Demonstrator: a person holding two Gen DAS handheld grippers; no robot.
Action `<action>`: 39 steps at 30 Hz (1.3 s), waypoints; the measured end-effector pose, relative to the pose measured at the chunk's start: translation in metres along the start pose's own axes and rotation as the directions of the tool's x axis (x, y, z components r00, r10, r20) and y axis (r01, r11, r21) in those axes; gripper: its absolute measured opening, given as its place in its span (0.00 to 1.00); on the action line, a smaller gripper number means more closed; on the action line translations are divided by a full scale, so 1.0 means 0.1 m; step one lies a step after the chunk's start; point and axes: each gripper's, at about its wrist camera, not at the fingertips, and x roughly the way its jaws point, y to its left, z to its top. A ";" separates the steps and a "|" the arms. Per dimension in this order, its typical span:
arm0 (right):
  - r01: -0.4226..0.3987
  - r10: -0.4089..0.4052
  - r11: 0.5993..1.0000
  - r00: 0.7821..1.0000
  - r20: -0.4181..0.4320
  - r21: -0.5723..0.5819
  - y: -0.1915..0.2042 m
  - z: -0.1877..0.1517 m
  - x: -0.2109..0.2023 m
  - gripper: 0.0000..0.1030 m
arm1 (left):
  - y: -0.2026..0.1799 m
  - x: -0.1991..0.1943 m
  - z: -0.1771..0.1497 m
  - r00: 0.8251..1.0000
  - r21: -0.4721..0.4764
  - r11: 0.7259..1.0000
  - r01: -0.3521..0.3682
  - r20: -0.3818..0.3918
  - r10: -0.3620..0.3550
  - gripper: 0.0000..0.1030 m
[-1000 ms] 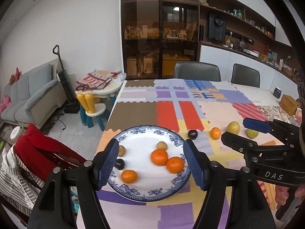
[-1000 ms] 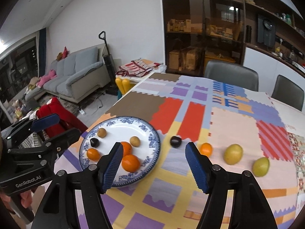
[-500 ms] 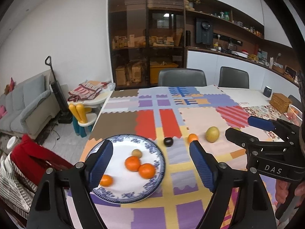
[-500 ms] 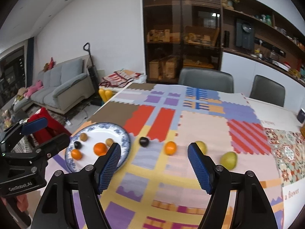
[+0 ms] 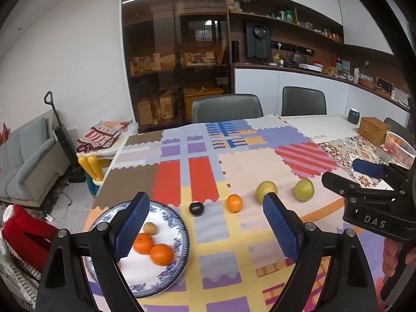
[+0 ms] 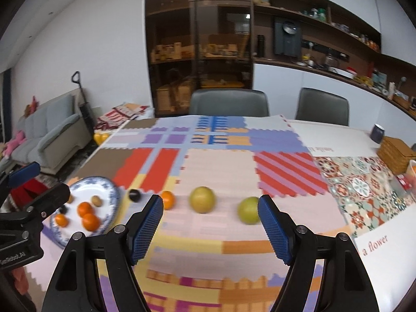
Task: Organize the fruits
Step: 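Move both open tools back toward the remaining fruits, then grasp a small orange with the left tool while the right tool grasps a large green fruit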
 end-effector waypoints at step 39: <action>0.092 -0.052 0.987 0.961 -0.270 0.135 -0.67 -0.37 1.50 0.67 | -0.36 1.97 -0.29 0.945 0.039 0.992 0.121 -0.310 -0.103 0.61</action>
